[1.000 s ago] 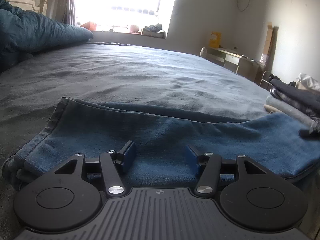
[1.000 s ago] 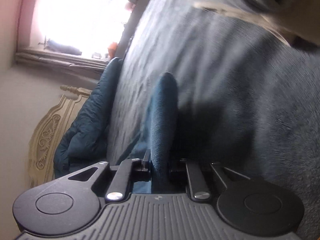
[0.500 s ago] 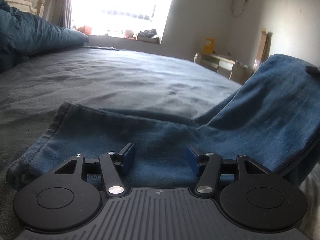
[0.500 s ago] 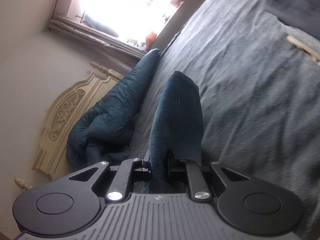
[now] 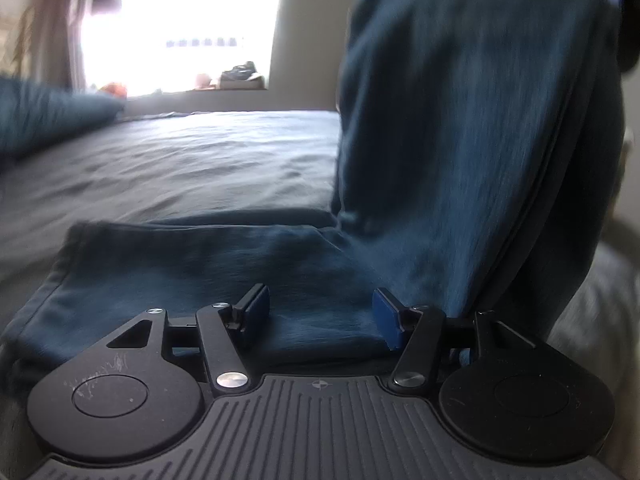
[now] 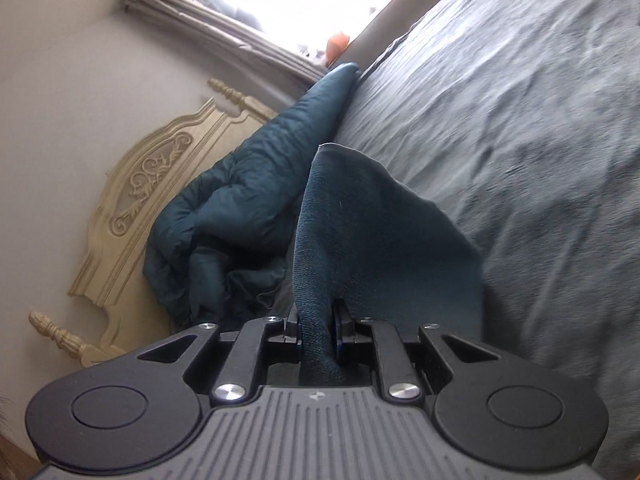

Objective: Fold clothes

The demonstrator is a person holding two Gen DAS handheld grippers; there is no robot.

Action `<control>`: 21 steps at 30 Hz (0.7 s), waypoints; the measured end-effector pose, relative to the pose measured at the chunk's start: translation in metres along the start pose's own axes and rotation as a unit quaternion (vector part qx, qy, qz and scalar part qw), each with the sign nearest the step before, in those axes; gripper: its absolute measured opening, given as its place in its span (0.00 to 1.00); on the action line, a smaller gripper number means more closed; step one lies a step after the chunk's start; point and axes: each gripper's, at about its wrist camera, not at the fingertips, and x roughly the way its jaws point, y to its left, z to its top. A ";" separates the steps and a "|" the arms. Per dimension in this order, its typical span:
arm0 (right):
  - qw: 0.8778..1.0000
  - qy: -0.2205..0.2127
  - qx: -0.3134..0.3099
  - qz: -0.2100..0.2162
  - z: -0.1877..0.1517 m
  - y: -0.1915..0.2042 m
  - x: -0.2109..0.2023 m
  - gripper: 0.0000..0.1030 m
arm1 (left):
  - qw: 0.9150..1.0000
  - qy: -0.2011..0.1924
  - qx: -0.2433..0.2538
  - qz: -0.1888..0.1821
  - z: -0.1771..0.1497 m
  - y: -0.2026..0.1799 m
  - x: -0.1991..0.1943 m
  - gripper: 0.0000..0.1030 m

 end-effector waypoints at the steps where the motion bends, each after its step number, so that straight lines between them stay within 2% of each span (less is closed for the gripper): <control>1: 1.000 0.003 -0.002 0.001 -0.001 0.004 0.006 0.15 | 1.000 -0.007 -0.015 0.002 0.000 0.007 -0.007 0.56; 6: 0.999 0.033 -0.007 0.002 -0.010 0.020 0.046 0.15 | 0.995 -0.049 -0.083 0.035 -0.001 0.047 -0.052 0.56; 10: 0.998 0.066 -0.013 -0.003 -0.023 0.030 0.087 0.15 | 0.982 -0.105 -0.142 0.073 -0.006 0.079 -0.091 0.56; 12: 0.996 0.082 -0.020 -0.012 -0.031 0.034 0.110 0.15 | 0.975 -0.119 -0.166 0.085 -0.011 0.095 -0.102 0.56; 16: 0.992 0.114 -0.028 -0.042 -0.047 0.036 0.154 0.15 | 0.968 -0.096 -0.213 0.096 -0.023 0.122 -0.100 0.56; 21: 0.984 0.147 -0.038 -0.095 -0.067 0.028 0.200 0.16 | 0.960 -0.078 -0.257 0.080 -0.038 0.140 -0.103 0.56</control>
